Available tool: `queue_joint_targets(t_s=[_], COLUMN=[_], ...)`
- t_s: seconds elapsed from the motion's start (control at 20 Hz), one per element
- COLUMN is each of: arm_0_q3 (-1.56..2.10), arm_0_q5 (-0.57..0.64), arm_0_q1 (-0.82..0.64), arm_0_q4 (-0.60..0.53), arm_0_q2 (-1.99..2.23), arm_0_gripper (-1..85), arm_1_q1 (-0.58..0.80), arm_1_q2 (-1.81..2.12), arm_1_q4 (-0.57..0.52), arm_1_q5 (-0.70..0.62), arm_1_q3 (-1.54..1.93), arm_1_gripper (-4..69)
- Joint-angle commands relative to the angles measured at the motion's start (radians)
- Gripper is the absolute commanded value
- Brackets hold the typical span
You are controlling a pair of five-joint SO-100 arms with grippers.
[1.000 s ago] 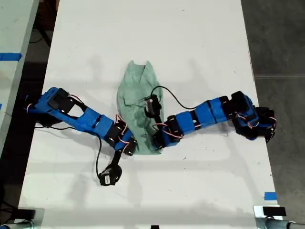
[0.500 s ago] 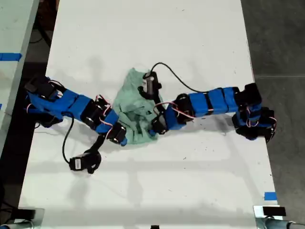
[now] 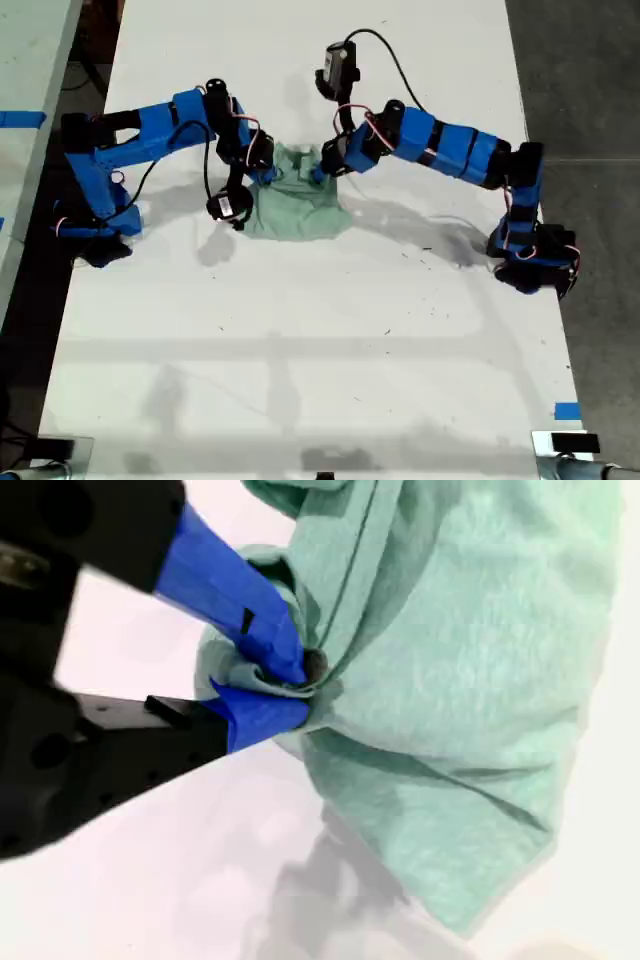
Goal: Fold t shirt
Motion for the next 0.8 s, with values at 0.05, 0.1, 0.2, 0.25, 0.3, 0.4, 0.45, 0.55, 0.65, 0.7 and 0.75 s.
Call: queue_joint_targets(t_s=[0.05,0.1,0.2,0.25,0.3,0.4,0.45,0.55,0.65,0.7,0.75], arm_0_q3=[-0.057,-0.057,-0.041,-0.020,0.008,0.098,0.153,0.333,0.586,0.730,0.881], arm_0_q5=[0.092,0.101,0.130,0.146,0.156,0.164,0.170,0.152,0.029,-0.057,-0.137], arm_0_q1=[-0.140,-0.163,-0.207,-0.236,-0.273,-0.350,-0.365,-0.324,-0.138,-0.025,0.044], arm_0_q4=[0.026,0.029,0.034,0.035,0.037,0.037,0.037,0.023,-0.051,-0.121,-0.170], arm_0_q2=[0.003,0.011,0.077,0.135,0.207,0.383,0.469,0.675,0.988,1.177,1.355], arm_0_gripper=[27.8,28.0,27.5,27.0,26.2,23.5,21.1,7.3,1.7,0.9,-0.1], arm_1_q1=[0.097,0.118,0.161,0.181,0.198,0.209,0.199,0.138,0.020,-0.055,-0.130], arm_1_q2=[0.078,0.091,0.135,0.173,0.213,0.299,0.360,0.543,0.815,0.971,1.120], arm_1_q4=[-0.017,0.002,0.061,0.094,0.124,0.209,0.253,0.299,0.227,0.163,0.112], arm_1_q5=[-0.041,-0.043,-0.058,-0.072,-0.084,-0.097,-0.080,-0.006,0.124,0.190,0.265], arm_1_q3=[-0.038,-0.038,-0.035,-0.023,-0.006,0.031,0.086,0.345,0.738,0.931,1.100], arm_1_gripper=[35.4,36.3,37.9,37.4,36.5,32.8,30.0,11.5,1.6,1.6,1.6])
